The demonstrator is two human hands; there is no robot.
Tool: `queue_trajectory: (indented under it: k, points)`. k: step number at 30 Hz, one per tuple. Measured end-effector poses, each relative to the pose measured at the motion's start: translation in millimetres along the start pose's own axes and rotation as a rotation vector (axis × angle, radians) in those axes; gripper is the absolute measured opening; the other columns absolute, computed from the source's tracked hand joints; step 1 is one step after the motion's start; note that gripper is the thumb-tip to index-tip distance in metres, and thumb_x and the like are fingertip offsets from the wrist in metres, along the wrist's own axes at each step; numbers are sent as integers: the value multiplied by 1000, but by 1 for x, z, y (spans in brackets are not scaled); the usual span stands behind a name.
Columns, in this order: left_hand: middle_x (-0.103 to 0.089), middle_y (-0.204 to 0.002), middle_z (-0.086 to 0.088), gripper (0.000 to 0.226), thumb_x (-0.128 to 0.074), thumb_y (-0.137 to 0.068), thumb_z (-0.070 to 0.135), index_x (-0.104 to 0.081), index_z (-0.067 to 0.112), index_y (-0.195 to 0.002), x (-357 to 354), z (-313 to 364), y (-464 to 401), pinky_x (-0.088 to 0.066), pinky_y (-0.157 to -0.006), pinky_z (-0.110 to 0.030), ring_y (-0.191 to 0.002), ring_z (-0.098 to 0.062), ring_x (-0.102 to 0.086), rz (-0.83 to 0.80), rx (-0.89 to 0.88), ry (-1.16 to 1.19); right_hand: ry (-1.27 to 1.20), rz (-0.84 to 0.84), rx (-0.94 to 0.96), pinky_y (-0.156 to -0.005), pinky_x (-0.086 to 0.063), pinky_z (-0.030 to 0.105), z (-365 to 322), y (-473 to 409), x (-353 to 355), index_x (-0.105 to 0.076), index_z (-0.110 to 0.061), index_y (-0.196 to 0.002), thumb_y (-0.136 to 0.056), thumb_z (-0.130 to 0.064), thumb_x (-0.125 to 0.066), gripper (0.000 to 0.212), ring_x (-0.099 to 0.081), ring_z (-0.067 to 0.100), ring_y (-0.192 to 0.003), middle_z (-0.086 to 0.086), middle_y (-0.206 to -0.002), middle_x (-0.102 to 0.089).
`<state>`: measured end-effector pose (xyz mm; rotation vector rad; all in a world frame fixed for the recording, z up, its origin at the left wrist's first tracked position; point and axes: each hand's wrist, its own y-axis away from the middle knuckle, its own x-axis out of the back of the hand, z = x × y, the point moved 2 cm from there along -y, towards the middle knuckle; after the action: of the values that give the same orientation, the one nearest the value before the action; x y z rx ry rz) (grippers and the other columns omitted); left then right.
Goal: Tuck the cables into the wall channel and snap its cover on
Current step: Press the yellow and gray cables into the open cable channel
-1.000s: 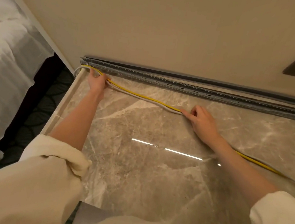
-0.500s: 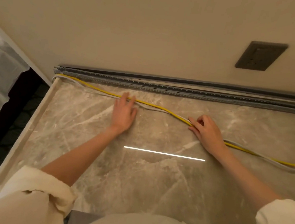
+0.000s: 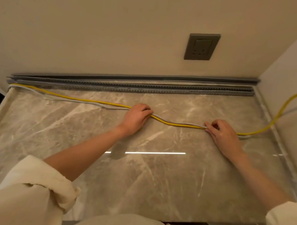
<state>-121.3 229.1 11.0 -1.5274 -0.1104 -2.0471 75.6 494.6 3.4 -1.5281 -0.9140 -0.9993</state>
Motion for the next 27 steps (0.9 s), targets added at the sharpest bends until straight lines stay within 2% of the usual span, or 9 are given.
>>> queue_trajectory:
  k: [4,8,14,23,27]
  points:
    - [-66,-103,-22,21,-54,-90,6,-66,1,-107,-5,10,-13,-51,-81,-44,-95,-37,-60,-38,16,-20,79,21,36,-52,-51,38,38,-2,8,-73,0,-89,-81,-10,-70,13,-61,34,-64,19,-75,-63]
    - [-65,-106,-20,22,-54,-90,7,-66,4,-108,-5,9,-33,-49,-82,-43,-99,-37,-58,-63,116,-34,126,-52,31,-55,-53,38,60,-23,13,-70,1,-78,-76,-9,-78,13,-63,34,-68,19,-75,-65]
    - [-65,-104,-19,23,-57,-86,3,-68,6,-106,-12,6,-73,-49,-84,-42,-100,-38,-58,-90,239,-12,161,-155,-6,-63,-53,42,84,-60,14,-71,4,-77,-77,-12,-76,16,-64,38,-72,21,-76,-68]
    - [-66,-103,-17,23,-59,-86,6,-68,7,-108,-28,9,-103,-49,-84,-42,-99,-36,-59,-57,231,-50,232,-152,10,-66,-51,40,121,-90,9,-74,-2,-73,-74,-14,-80,13,-66,35,-70,17,-72,-70]
    - [-67,-101,-16,22,-59,-87,9,-66,5,-107,-31,11,-107,-52,-78,-44,-95,-35,-60,-62,184,-105,235,-128,44,-65,-50,39,132,-102,8,-73,-2,-73,-76,-12,-78,11,-66,35,-68,20,-71,-68]
